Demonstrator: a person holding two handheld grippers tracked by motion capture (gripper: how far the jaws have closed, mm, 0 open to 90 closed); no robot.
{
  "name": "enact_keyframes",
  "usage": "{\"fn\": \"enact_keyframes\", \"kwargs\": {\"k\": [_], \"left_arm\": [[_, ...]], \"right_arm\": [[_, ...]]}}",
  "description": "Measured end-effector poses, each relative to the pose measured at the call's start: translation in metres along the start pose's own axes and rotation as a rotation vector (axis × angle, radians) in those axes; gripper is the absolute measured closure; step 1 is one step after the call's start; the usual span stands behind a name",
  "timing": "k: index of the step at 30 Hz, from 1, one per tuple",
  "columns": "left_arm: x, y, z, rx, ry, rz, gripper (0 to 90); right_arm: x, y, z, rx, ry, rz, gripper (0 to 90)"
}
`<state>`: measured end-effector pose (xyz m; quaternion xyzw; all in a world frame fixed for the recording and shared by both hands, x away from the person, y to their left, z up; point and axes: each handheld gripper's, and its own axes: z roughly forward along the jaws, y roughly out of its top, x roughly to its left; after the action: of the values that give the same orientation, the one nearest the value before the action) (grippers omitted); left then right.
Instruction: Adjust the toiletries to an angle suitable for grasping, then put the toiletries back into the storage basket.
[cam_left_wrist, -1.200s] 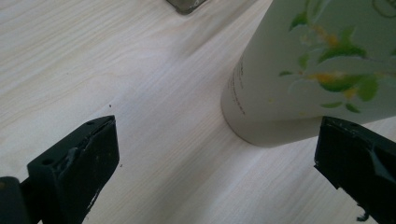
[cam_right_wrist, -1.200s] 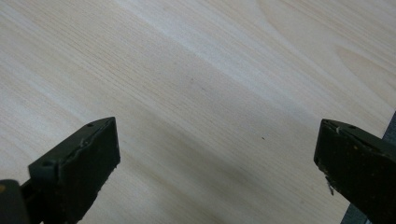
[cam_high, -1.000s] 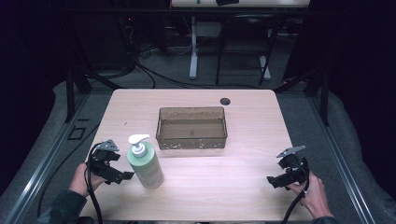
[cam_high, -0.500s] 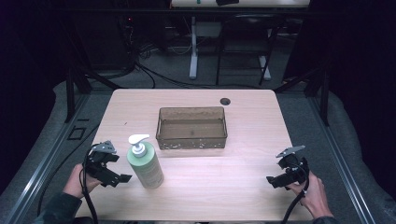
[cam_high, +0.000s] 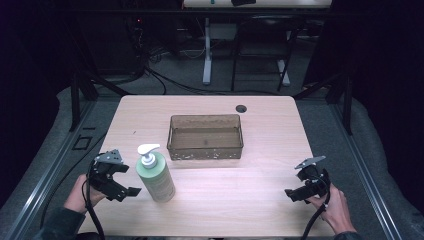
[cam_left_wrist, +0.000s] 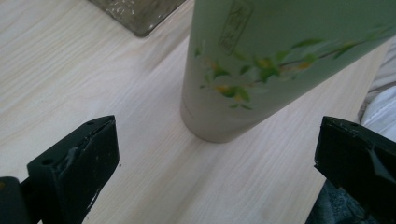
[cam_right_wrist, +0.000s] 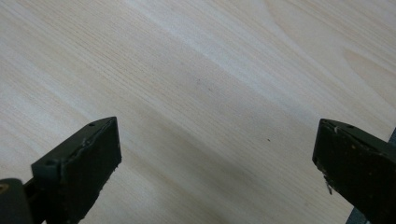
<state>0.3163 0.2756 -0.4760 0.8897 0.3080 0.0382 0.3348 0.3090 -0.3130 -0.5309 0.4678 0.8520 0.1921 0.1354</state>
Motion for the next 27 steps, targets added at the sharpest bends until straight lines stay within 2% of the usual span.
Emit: {"fn": "enact_keyframes", "kwargs": {"k": [11,15,21,27], "left_arm": [[-0.013,0.015,-0.009,-0.013,-0.020,0.042,0.0],[-0.015,0.021,-0.013,-0.023,-0.032,0.044,0.0],[-0.019,0.028,-0.016,-0.023,-0.030,0.065,0.0],[-0.023,0.045,-0.021,-0.027,-0.042,0.091,0.0]], "right_arm": [[0.001,0.000,0.003,0.008,0.004,0.002,1.1],[0.001,-0.001,0.003,0.008,0.006,0.001,1.2],[0.000,-0.001,0.002,0.010,0.007,-0.002,1.2],[0.001,0.001,0.003,0.011,0.007,-0.003,1.2]]}}
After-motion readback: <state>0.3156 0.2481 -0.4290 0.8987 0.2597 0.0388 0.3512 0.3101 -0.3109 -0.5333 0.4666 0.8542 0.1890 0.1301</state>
